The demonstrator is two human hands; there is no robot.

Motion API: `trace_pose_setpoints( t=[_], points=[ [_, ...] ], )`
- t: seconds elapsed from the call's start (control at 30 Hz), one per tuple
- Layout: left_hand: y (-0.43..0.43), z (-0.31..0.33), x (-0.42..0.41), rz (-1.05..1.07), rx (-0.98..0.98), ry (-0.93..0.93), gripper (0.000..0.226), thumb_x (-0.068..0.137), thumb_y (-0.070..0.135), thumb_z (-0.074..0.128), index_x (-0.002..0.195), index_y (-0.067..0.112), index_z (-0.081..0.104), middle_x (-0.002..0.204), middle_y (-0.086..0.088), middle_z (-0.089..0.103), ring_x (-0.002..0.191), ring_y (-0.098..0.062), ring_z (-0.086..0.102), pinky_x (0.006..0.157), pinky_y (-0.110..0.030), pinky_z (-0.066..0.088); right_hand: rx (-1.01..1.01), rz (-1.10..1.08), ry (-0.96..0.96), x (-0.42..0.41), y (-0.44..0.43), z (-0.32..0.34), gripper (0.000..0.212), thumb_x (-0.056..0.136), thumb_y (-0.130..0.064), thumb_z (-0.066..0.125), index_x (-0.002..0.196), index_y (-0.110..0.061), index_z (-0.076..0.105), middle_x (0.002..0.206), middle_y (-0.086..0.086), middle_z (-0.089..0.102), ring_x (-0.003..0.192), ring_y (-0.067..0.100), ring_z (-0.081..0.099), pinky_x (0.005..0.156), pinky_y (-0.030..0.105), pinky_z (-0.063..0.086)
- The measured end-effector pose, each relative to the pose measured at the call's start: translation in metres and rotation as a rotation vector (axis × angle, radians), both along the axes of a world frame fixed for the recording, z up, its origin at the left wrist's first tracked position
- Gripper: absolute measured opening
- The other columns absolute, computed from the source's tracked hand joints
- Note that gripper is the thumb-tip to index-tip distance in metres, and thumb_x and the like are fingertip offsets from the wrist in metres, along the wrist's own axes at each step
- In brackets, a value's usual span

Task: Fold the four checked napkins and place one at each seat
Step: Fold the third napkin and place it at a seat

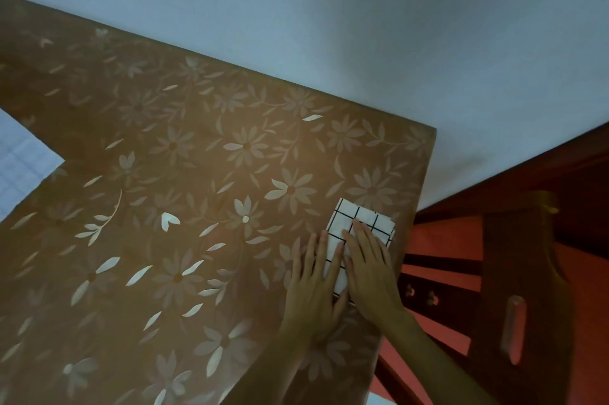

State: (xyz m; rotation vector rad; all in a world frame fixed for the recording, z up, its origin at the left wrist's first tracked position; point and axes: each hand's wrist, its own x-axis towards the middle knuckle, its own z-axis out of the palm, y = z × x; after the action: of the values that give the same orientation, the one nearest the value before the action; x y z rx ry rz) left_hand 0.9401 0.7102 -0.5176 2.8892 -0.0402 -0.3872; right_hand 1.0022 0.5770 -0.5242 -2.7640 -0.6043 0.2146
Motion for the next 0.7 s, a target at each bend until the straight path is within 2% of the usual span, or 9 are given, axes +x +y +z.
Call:
trace_pose_setpoints(
  t=[0.1, 0.23, 0.3, 0.4, 0.5, 0.6, 0.7],
  points=[
    [0.000, 0.006, 0.001, -0.016, 0.005, 0.008, 0.077, 0.100, 0.060, 0.027, 0.162, 0.019, 0.005, 0.169, -0.015, -0.001, 0.157, -0.029, -0.005, 0.124, -0.057, 0.010, 0.003, -0.006, 0.008, 0.000, 0.002, 0.005, 0.048, 0.103, -0.031, 0.029, 0.145, -0.013, 0.047, 0.157, 0.011, 0.038, 0.146, 0.024, 0.033, 0.117, 0.037, 0.021],
    [0.008, 0.026, -0.005, -0.008, -0.045, 0.017, 0.076, 0.101, 0.061, 0.024, 0.161, 0.019, 0.003, 0.169, -0.015, -0.001, 0.156, -0.029, -0.010, 0.126, -0.051, 0.003, -0.015, -0.013, 0.051, 0.002, 0.007, 0.021, 0.052, 0.099, -0.032, 0.029, 0.141, -0.010, 0.052, 0.154, 0.013, 0.043, 0.144, 0.028, 0.038, 0.113, 0.044, 0.035],
    [0.017, 0.045, -0.015, 0.049, -0.092, 0.045, 0.073, 0.104, 0.057, 0.022, 0.161, 0.016, 0.002, 0.169, -0.014, -0.002, 0.155, -0.029, -0.011, 0.127, -0.049, 0.005, -0.022, 0.007, 0.062, -0.002, 0.009, 0.033, 0.053, 0.098, -0.032, 0.028, 0.139, -0.010, 0.054, 0.152, 0.012, 0.045, 0.141, 0.029, 0.042, 0.110, 0.046, 0.038],
    [0.037, 0.076, -0.036, 0.110, -0.046, 0.048, 0.066, 0.105, 0.043, 0.029, 0.161, 0.013, 0.009, 0.168, -0.015, 0.013, 0.155, -0.033, 0.011, 0.123, -0.049, 0.020, 0.013, 0.064, 0.060, -0.016, 0.018, 0.057, 0.049, 0.099, -0.030, 0.033, 0.136, -0.009, 0.056, 0.144, 0.010, 0.055, 0.133, 0.029, 0.050, 0.107, 0.044, 0.040],
    [0.067, 0.098, -0.069, 0.142, 0.058, 0.018, 0.062, 0.099, 0.041, 0.027, 0.152, 0.010, 0.031, 0.151, -0.015, 0.042, 0.139, -0.036, 0.041, 0.112, -0.045, 0.037, 0.052, 0.151, 0.087, -0.042, 0.034, 0.086, 0.035, 0.100, -0.019, 0.048, 0.133, -0.009, 0.057, 0.129, 0.009, 0.063, 0.120, 0.029, 0.057, 0.104, 0.040, 0.041],
    [0.099, 0.111, -0.118, 0.211, 0.088, 0.021, 0.064, 0.096, 0.044, 0.027, 0.151, 0.013, 0.034, 0.147, -0.015, 0.044, 0.131, -0.037, 0.045, 0.109, -0.046, 0.037, 0.019, 0.286, 0.059, -0.083, 0.050, 0.114, 0.032, 0.100, -0.021, 0.043, 0.124, -0.010, 0.060, 0.118, 0.009, 0.066, 0.109, 0.029, 0.059, 0.096, 0.040, 0.045],
    [0.128, 0.132, -0.182, 0.262, 0.128, 0.061, 0.062, 0.095, 0.044, 0.034, 0.151, 0.017, 0.032, 0.144, -0.013, 0.045, 0.129, -0.037, 0.045, 0.109, -0.045, 0.034, -0.013, 0.355, 0.047, -0.138, 0.065, 0.134, 0.040, 0.095, -0.023, 0.041, 0.127, -0.009, 0.059, 0.122, 0.009, 0.065, 0.111, 0.031, 0.058, 0.095, 0.042, 0.043]
  ],
)
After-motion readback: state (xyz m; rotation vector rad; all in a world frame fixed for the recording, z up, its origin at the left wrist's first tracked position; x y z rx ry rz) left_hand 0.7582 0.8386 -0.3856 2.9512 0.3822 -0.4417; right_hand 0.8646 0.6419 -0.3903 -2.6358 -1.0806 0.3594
